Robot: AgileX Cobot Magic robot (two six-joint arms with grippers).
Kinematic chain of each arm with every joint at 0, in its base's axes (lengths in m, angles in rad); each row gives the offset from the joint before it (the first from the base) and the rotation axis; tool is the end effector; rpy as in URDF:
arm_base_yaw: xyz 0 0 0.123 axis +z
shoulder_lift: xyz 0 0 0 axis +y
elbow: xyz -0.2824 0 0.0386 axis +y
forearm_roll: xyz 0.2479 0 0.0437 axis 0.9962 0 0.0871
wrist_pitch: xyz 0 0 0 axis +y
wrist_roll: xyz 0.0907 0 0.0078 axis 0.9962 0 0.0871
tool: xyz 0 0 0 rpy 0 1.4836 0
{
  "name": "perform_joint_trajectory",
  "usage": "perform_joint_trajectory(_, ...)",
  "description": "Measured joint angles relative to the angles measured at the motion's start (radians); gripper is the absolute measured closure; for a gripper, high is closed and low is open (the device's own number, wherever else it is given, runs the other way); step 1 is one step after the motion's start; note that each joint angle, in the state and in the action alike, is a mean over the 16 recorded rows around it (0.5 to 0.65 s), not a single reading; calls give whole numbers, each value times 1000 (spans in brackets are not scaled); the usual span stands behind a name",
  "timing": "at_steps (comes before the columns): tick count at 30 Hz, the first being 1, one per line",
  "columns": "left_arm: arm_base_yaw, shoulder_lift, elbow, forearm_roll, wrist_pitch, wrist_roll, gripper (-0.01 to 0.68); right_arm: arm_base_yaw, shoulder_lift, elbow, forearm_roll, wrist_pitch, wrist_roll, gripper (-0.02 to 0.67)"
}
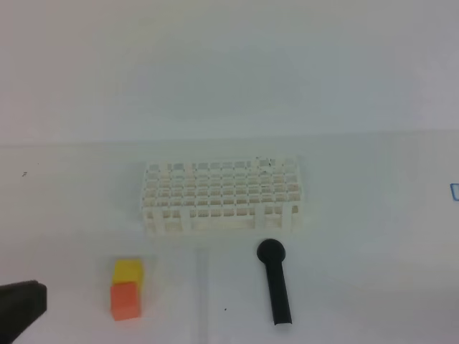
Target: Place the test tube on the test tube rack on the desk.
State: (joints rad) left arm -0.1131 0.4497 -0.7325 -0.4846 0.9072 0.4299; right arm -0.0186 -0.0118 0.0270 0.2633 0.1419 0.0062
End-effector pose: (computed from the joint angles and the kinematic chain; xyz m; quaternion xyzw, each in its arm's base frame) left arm 0.0593 -0.0404 0.3527 0.1925 0.8225 -0.1587 0.5111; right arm 0.0565 0.0023 0.1922 0.0914 0.7240 0.0980 0.6767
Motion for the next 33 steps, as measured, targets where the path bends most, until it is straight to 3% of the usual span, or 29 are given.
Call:
perform_joint_trajectory(5, -13, 121, -54, 46, 119, -22, 674, 0, 0, -28, 132, -53, -13, 650)
perform_joint_trajectory(10, -19, 224, -90, 58, 213, -37, 674, 0, 1, -106, 187, -38, -118, 650)
perform_joint_trajectory(21, -45, 354, -137, 84, 285, -69, 674, 21, 129, -415, 153, 320, -515, 650)
perform_joint_trajectory(27, -109, 412, -193, 155, 301, -107, 674, 107, 279, -554, 137, 540, -611, 650)
perform_joint_trajectory(33, -172, 474, -249, 210, 314, -159, 674, 260, 398, -626, 133, 609, -611, 650)
